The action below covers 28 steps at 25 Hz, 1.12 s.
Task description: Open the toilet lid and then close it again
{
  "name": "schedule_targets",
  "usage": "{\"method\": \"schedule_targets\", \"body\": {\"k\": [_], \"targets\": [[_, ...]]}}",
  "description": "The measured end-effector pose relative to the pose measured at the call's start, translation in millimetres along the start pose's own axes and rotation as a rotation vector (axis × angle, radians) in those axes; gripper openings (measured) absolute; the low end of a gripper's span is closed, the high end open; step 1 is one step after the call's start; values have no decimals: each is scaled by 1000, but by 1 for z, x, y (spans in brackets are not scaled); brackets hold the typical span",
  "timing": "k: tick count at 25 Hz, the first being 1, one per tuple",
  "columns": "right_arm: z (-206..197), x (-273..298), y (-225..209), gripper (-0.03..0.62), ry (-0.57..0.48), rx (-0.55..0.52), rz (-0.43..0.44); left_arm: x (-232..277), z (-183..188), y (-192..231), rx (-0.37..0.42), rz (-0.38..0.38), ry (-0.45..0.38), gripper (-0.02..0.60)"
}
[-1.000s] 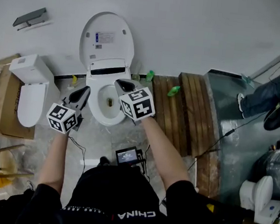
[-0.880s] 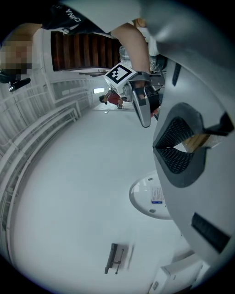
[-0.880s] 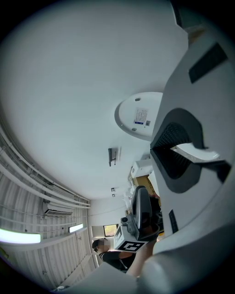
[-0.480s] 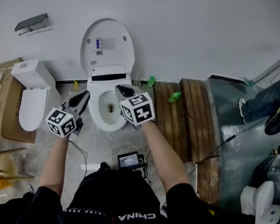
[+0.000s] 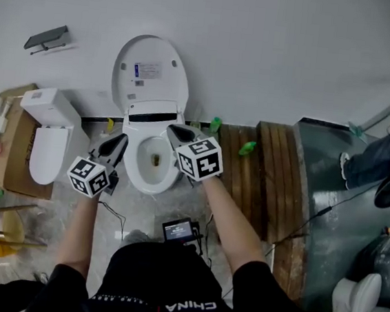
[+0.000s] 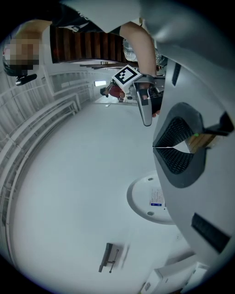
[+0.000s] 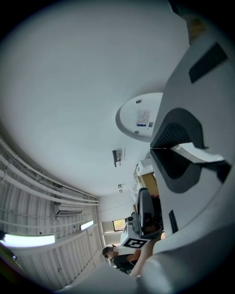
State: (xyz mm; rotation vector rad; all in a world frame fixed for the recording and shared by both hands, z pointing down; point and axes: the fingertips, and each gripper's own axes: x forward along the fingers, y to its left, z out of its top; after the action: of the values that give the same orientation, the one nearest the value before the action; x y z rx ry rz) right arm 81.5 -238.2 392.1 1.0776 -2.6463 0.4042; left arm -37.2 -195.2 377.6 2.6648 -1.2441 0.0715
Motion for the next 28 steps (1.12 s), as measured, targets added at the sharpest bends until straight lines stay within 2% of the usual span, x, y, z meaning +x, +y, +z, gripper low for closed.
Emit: {"method": "schedule_targets", "body": {"k": [7,12,17,28], "targets": [[-4,20,-19,14,20,5,42,17,-8,21,-19,33,28,9],[-1,49,-35,14,45,-9,43,42,-7,57,-10,14,40,9],[11,94,-58,15,66,-6,21,74,-6,108,-7,-20,50,9],[70,209,-78,15,82,16,-33,121,22,236,5,-106,91,11]]}}
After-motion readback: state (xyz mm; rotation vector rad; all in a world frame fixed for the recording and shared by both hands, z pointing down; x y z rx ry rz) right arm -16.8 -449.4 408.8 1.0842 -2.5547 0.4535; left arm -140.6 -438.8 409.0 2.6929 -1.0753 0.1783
